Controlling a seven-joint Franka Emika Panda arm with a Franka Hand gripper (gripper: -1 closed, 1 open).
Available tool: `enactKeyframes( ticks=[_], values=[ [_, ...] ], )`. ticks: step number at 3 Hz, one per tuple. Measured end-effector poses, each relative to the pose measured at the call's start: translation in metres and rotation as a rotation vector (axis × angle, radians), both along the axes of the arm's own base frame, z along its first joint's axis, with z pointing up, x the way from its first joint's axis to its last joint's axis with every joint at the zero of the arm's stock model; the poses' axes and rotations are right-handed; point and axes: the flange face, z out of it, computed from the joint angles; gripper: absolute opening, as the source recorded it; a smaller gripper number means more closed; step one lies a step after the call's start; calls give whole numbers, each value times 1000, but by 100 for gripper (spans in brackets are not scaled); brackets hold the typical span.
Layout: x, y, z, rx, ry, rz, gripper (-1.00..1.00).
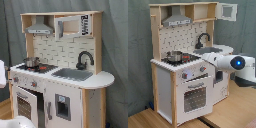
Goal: Play with the kitchen
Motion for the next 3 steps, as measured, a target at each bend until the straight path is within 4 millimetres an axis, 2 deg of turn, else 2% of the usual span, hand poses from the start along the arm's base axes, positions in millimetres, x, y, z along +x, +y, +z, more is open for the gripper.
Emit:
enactKeyframes(
  ticks=[3],
  values=[
    [11,-9,7,-79,257,103,100]
  ],
)
